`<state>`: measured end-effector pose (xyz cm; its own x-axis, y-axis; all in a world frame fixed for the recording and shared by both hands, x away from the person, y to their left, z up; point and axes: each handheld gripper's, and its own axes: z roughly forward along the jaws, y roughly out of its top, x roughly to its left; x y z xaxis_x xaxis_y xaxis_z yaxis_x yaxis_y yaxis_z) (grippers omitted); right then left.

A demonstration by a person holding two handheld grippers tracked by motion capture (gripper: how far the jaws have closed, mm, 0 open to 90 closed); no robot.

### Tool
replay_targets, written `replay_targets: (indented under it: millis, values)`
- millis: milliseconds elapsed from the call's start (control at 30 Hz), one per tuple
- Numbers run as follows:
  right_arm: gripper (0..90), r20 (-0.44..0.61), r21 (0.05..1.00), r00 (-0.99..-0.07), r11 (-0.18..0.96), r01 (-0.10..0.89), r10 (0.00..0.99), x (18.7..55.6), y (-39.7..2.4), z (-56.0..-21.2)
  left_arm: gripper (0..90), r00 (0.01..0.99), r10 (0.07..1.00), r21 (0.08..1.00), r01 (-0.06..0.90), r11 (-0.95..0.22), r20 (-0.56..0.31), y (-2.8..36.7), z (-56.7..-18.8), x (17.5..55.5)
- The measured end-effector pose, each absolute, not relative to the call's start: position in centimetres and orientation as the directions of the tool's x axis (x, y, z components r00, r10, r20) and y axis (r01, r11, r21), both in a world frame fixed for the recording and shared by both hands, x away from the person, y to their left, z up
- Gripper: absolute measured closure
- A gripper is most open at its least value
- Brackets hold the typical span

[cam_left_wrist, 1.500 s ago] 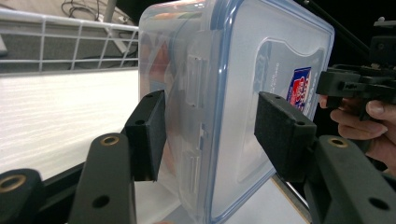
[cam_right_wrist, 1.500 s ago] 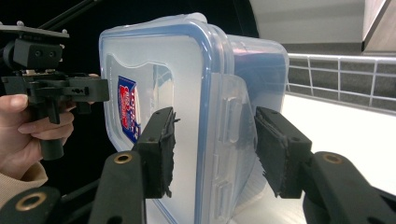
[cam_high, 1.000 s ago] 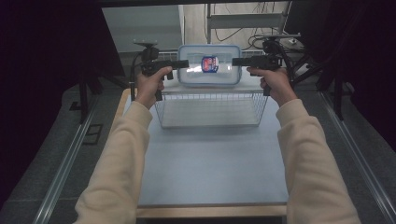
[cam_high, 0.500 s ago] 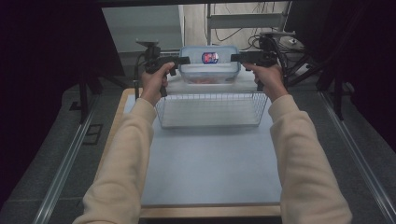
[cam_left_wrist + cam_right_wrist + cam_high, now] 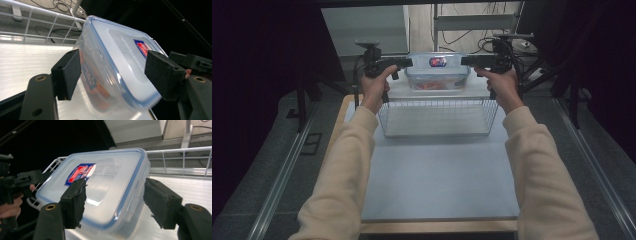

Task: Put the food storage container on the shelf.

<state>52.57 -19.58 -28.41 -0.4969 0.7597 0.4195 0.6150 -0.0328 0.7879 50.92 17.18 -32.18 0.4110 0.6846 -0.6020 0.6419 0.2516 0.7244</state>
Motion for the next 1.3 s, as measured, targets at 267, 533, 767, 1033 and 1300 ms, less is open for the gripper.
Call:
replay_targets:
  millis: [267, 533, 767, 1033, 1300]
  values:
    - [27.4, 0.407, 0.808, -0.565, 0.006, 0.589, 0.718, 49.5, -21.2, -28.9, 27.7, 0.458, 0.669, 0.754, 0.611, 0.241, -0.585, 18.7, -31.9, 46.4]
    - [26.9, 0.318, 0.841, -0.648, 0.110, 0.530, 0.692, 45.2, -21.8, -31.1, 27.7, 0.529, 0.661, 0.801, 0.569, 0.188, -0.531, 18.9, -33.7, 40.7]
    - [26.7, 0.279, 0.863, -0.705, 0.153, 0.482, 0.653, 40.7, -22.7, -34.0, 27.7, 0.609, 0.626, 0.830, 0.546, 0.114, -0.487, 18.4, -37.0, 35.7]
    - [26.7, 0.332, 0.845, -0.715, 0.143, 0.516, 0.616, 36.9, -24.0, -39.8, 27.9, 0.595, 0.659, 0.814, 0.579, 0.045, -0.460, 17.1, -43.1, 31.9]
    - [26.6, 0.303, 0.822, -0.712, 0.203, 0.531, 0.634, 33.9, -25.0, -45.3, 27.8, 0.582, 0.692, 0.775, 0.629, -0.051, -0.427, 15.9, -47.6, 30.4]
